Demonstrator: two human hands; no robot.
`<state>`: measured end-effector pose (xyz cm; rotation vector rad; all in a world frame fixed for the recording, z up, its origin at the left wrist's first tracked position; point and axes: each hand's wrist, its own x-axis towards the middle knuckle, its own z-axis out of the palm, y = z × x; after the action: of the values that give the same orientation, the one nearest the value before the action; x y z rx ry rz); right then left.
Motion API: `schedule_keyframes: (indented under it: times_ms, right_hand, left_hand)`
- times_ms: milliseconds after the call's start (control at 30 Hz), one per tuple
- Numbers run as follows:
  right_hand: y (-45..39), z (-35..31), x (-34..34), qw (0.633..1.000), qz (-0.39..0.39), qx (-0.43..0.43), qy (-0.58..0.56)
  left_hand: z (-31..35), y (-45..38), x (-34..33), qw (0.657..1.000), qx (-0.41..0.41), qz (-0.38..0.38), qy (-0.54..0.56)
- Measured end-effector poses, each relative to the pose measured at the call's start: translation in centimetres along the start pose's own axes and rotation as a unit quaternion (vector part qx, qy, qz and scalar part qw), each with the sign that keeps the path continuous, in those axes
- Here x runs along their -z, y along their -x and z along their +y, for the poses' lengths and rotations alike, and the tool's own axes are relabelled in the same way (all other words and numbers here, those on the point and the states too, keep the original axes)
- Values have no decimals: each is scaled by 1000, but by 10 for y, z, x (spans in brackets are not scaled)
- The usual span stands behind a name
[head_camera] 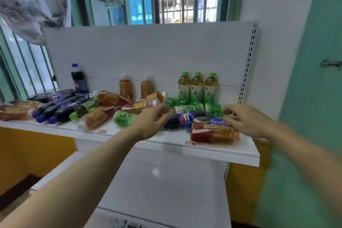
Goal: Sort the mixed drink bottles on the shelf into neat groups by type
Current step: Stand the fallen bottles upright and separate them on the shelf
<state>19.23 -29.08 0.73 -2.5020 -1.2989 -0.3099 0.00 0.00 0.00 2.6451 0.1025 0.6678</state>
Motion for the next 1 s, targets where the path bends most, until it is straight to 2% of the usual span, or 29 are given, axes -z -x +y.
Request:
schedule_keyframes:
  times_ms: [67,200,333,433,500,667,800,933,1000]
  right_hand:
    - [-3,23,-11,999,7,-38,-26]
    - [-22,65,-42,998,-12,-56,-35]
    - [-42,90,-58,997,-55,-27,-47]
    - [-54,104,-69,996,-58,13,-71]
    - [-59,112,-76,991,-59,17,-116]
    - [-60,119,-87,981,-25,25,-189]
    - [-58,117,-93,971,9,2,-239]
    - [-59,123,-89,971,25,-2,-238]
    - [-66,138,-79,962,73,-30,-263]
  left_hand:
    - [7,-25,-26,1000,8,-10,-6]
    - [4,-67,-74,997,41,-20,-61]
    - [-7,-98,-101,996,66,4,-55]
    - [-15,-113,-118,992,75,-11,-101]
    - [-21,-111,-129,989,73,10,-131]
    - [-19,-95,-154,971,44,111,-209]
    - [-21,-97,-155,971,38,119,-205]
    - [-20,-95,-155,971,31,127,-202]
    - [-20,-96,-155,972,32,123,-200]
